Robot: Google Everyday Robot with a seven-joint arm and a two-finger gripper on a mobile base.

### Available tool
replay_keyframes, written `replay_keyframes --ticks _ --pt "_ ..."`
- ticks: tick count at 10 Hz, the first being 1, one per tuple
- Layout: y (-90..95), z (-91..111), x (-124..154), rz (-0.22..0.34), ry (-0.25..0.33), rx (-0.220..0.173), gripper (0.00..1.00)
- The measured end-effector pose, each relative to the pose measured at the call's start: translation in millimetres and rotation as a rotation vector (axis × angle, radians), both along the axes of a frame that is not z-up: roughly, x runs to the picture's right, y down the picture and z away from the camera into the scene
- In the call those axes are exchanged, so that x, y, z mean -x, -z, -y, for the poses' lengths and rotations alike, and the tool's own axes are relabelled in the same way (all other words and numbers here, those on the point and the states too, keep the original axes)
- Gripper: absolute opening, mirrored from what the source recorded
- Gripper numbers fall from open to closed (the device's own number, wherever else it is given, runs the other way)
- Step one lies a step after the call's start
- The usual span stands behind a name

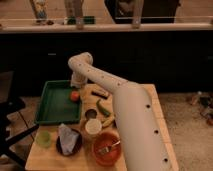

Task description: Place apple in table surface

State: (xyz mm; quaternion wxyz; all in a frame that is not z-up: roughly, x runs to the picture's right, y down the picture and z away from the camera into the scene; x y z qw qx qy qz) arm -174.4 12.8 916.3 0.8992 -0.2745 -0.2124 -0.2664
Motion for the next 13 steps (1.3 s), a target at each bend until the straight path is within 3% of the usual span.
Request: replay_keyframes --ticks 6,10,13 --pt "13.8 3.9 20.4 -0.014 -0.126 0.067 0.80" --pt "22.2 -3.0 38.0 -0.025 -0.214 0.061 0.80" --pt "24.0 -10.1 47.8 -0.072 -0.281 0.047 0.80"
